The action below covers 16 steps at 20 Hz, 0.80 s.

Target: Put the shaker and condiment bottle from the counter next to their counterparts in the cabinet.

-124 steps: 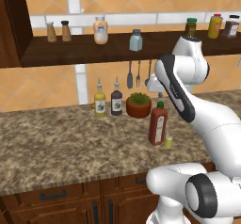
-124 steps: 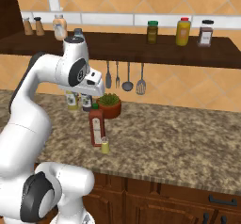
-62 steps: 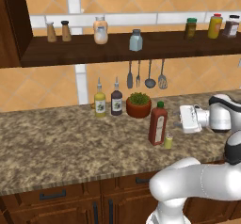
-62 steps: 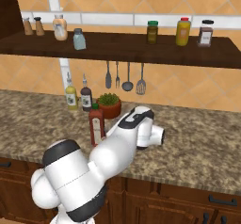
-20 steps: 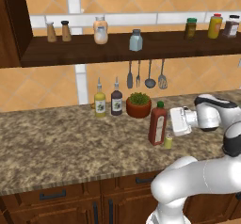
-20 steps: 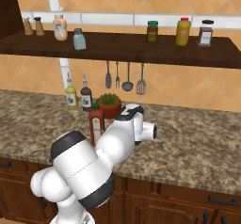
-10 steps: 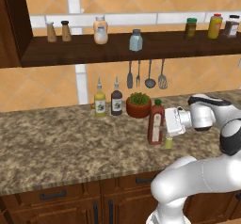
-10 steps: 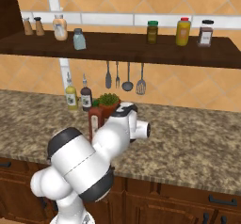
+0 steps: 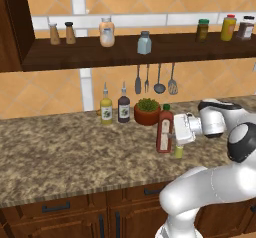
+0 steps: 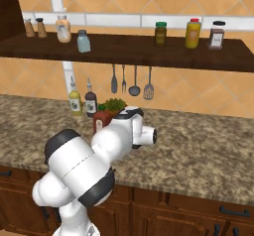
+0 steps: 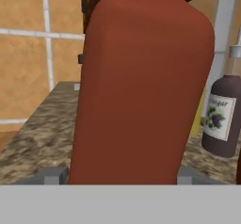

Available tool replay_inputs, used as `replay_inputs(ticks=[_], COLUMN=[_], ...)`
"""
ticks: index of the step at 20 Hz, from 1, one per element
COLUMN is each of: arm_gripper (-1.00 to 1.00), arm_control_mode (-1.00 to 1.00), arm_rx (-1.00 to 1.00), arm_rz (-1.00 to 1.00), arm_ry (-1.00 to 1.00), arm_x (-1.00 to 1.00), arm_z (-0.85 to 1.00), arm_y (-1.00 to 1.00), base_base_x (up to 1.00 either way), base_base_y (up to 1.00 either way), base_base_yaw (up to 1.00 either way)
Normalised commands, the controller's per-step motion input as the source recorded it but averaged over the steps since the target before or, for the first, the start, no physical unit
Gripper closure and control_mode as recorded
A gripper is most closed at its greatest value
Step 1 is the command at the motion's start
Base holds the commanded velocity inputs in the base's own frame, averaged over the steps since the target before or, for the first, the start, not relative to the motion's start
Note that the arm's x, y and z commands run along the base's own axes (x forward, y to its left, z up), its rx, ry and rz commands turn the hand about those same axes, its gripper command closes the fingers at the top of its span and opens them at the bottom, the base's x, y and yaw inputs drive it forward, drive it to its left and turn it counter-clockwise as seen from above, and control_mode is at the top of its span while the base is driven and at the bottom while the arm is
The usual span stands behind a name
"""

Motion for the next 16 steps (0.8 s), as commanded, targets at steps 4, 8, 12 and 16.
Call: replay_inputs(ticks=[4,8,12,16], arm_gripper=[1.0,1.0,1.0,1.0], arm_control_mode=[-1.0,-1.0,-1.0,-1.0], arm_rx=[0.04,0.0,0.0,0.0], arm_rz=[0.0,0.0,0.0,0.0], arm_ry=[-0.04,-0.01,-0.02,-0.02], arm_x=[-0.2,-0.22,-0.23,-0.16], arm_z=[0.08,0.24,0.33,0.66], arm_y=[0.0,0.0,0.0,0.0], base_base_x=[0.0,0.0,0.0,0.0], base_base_y=[0.0,0.0,0.0,0.0], base_base_yaw=[0.0,0.0,0.0,0.0])
